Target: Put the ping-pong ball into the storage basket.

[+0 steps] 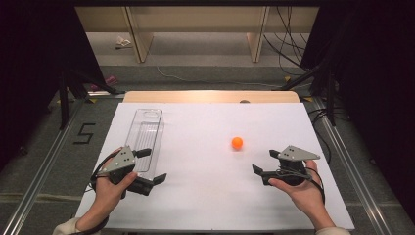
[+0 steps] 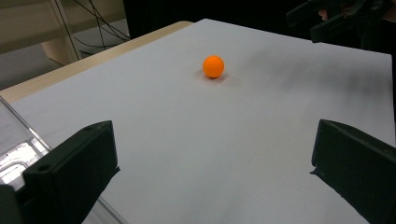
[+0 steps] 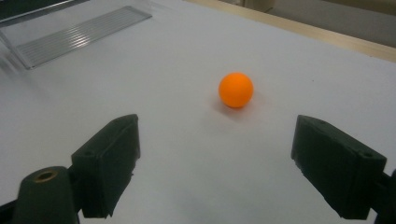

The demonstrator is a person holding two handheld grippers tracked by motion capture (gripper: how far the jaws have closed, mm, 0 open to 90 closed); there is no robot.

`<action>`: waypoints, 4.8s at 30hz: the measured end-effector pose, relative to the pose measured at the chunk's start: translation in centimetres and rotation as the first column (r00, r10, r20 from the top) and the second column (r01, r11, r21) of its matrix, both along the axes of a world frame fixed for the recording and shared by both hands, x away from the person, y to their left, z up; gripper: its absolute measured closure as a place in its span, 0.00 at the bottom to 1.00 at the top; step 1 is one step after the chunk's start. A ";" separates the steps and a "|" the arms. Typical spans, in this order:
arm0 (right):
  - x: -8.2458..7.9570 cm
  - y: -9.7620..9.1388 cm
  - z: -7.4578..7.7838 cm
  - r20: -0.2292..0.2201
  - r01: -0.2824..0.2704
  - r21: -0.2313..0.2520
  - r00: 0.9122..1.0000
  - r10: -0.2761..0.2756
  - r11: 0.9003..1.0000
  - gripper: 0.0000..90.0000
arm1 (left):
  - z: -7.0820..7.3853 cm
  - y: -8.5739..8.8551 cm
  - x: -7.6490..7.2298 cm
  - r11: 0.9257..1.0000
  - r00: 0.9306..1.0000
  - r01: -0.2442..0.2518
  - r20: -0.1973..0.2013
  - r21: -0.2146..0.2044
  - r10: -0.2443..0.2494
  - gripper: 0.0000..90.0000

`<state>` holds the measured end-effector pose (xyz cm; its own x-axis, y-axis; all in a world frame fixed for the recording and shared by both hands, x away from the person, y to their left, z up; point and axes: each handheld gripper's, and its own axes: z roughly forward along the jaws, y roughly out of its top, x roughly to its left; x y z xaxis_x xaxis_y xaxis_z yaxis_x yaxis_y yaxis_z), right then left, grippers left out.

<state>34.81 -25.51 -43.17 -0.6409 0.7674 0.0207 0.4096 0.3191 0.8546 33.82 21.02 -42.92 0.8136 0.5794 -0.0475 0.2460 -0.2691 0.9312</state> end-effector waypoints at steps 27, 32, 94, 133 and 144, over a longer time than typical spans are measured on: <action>4.4 2.4 -0.7 -0.012 0.018 -0.028 1.000 -0.018 0.999 0.18 | 0.0 -0.1 0.0 1.000 1.000 0.003 0.003 -0.003 -0.003 0.00; 5.2 2.7 -0.9 -0.017 0.021 -0.034 1.000 -0.022 0.999 0.18 | 0.0 -0.1 0.0 1.000 1.000 0.003 0.004 -0.004 -0.003 0.00; 12.2 7.0 -4.7 -0.105 0.035 -0.165 0.993 -0.053 0.986 0.24 | 0.0 0.0 0.0 1.000 1.000 0.006 0.004 -0.008 -0.006 0.00; 12.9 7.5 -5.6 -0.140 0.023 -0.190 0.989 -0.050 0.982 0.57 | 0.1 0.0 -0.1 1.000 1.000 0.007 0.003 -0.011 -0.007 0.00; 12.3 7.5 -4.4 -0.112 0.027 -0.158 0.993 -0.045 0.987 0.57 | 0.1 0.1 -0.1 1.000 1.000 0.006 0.004 -0.013 -0.006 0.00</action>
<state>47.13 -17.97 -47.55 -0.6134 0.7892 -0.0297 0.5153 0.4284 0.7423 33.74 21.09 -42.82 0.8174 0.5738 -0.0516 0.2407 -0.2588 0.9355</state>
